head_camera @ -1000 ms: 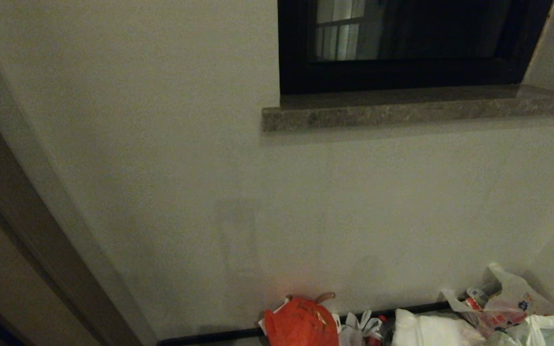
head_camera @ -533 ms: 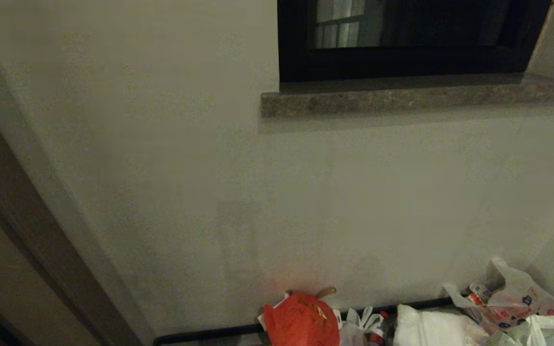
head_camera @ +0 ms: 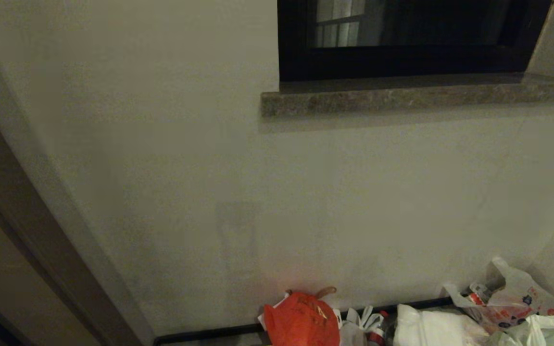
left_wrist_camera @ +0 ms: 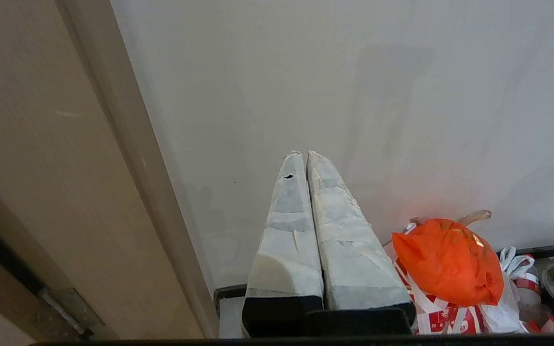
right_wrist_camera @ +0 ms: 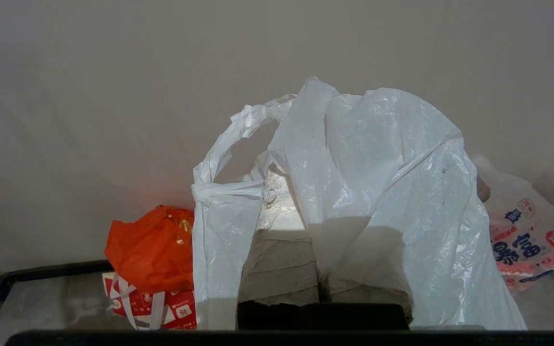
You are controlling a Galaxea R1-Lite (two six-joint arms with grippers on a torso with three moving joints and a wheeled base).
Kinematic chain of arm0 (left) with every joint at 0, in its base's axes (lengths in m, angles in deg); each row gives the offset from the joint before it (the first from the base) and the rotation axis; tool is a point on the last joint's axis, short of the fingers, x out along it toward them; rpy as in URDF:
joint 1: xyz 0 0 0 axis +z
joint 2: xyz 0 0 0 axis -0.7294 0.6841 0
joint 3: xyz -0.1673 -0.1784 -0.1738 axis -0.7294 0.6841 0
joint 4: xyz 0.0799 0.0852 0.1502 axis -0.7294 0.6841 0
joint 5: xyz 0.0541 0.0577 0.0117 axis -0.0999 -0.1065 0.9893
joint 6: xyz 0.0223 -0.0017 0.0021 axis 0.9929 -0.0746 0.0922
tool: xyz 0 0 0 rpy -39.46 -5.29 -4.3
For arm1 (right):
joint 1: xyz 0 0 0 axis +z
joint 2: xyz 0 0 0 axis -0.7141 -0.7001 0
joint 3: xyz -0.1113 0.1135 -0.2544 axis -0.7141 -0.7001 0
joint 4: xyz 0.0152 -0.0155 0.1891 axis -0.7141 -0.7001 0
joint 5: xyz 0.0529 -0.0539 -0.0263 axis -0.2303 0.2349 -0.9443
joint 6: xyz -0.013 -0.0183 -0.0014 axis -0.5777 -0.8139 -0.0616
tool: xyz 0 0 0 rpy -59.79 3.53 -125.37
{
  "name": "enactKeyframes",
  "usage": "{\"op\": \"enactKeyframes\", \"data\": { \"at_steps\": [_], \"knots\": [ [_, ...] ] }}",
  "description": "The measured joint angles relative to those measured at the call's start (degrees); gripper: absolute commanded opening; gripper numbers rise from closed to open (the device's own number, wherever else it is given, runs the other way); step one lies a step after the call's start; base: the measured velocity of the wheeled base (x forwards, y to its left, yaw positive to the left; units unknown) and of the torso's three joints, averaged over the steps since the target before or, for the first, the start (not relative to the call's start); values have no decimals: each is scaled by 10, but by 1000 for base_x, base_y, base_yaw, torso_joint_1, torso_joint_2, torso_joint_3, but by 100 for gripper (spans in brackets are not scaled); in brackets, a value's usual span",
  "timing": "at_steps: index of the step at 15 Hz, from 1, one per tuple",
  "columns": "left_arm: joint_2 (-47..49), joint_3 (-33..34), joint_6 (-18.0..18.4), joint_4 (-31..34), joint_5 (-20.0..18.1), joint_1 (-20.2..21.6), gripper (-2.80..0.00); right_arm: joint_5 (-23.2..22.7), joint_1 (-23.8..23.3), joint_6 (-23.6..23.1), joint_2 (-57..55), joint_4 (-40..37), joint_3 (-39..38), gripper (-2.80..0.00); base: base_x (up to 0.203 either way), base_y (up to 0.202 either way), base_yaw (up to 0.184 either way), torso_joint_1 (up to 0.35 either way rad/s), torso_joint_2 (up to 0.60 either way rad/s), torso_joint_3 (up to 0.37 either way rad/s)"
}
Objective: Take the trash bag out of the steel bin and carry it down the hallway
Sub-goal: Put the trash bag at the door
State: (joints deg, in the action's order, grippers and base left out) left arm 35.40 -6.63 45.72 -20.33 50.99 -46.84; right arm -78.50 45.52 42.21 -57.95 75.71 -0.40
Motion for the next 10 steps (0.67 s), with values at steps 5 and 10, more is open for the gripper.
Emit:
{"op": "enactKeyframes", "data": {
  "at_steps": [5, 10],
  "knots": [
    [0, 0, 0, 0, 0, 0, -280, 0, 0, 0, 0, 0, 0, -280, 0, 0, 0, 0, 0, 0],
    [0, 0, 0, 0, 0, 0, -280, 0, 0, 0, 0, 0, 0, -280, 0, 0, 0, 0, 0, 0]
  ]
}}
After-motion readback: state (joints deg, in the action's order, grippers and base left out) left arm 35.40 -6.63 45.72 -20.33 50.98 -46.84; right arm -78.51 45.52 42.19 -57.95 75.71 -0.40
